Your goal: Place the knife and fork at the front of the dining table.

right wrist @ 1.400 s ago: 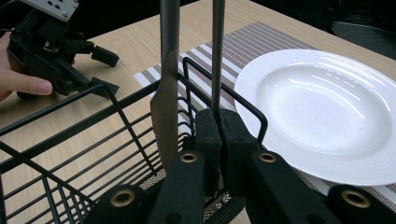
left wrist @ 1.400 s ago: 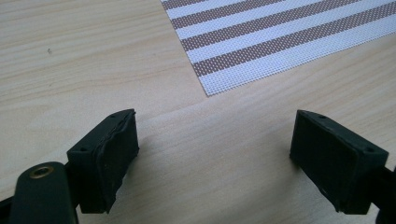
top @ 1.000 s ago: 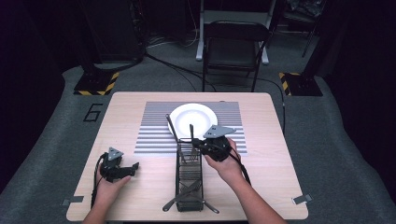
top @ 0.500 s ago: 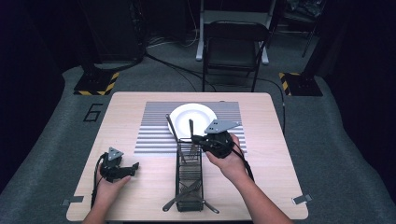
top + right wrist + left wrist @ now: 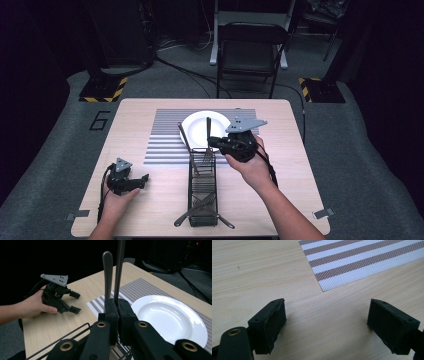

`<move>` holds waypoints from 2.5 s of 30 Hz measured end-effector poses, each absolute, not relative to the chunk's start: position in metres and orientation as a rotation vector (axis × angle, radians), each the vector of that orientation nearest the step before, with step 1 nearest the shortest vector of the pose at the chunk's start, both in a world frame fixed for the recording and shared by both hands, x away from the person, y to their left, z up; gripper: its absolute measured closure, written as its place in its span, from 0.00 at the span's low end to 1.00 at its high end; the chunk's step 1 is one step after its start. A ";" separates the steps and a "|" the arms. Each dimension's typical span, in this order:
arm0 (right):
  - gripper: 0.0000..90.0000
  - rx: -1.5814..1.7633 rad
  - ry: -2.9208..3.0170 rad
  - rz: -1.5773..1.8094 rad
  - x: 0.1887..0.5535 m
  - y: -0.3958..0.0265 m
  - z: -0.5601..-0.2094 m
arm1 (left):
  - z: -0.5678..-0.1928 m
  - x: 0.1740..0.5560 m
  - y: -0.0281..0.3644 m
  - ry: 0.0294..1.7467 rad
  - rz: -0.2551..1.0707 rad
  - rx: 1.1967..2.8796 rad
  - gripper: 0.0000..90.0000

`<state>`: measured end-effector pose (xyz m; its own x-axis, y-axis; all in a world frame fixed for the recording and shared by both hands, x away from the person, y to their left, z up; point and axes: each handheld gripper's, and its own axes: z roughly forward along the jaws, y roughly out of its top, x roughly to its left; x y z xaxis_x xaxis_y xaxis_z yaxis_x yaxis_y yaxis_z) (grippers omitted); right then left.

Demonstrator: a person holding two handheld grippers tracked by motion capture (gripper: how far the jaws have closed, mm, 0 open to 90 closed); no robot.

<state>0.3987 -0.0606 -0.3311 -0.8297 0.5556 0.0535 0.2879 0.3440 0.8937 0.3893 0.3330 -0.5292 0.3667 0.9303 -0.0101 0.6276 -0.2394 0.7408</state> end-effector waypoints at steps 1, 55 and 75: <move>0.98 0.760 2.350 1.483 0.398 -0.062 -0.328 | -0.529 0.389 0.333 1.345 0.584 1.966 0.17; 0.98 1.255 2.284 1.172 0.488 -0.125 -0.395 | -0.529 0.390 0.333 1.344 0.587 1.964 0.17; 0.98 1.366 2.303 1.163 0.502 -0.128 -0.414 | -0.529 0.390 0.333 1.344 0.588 1.963 0.17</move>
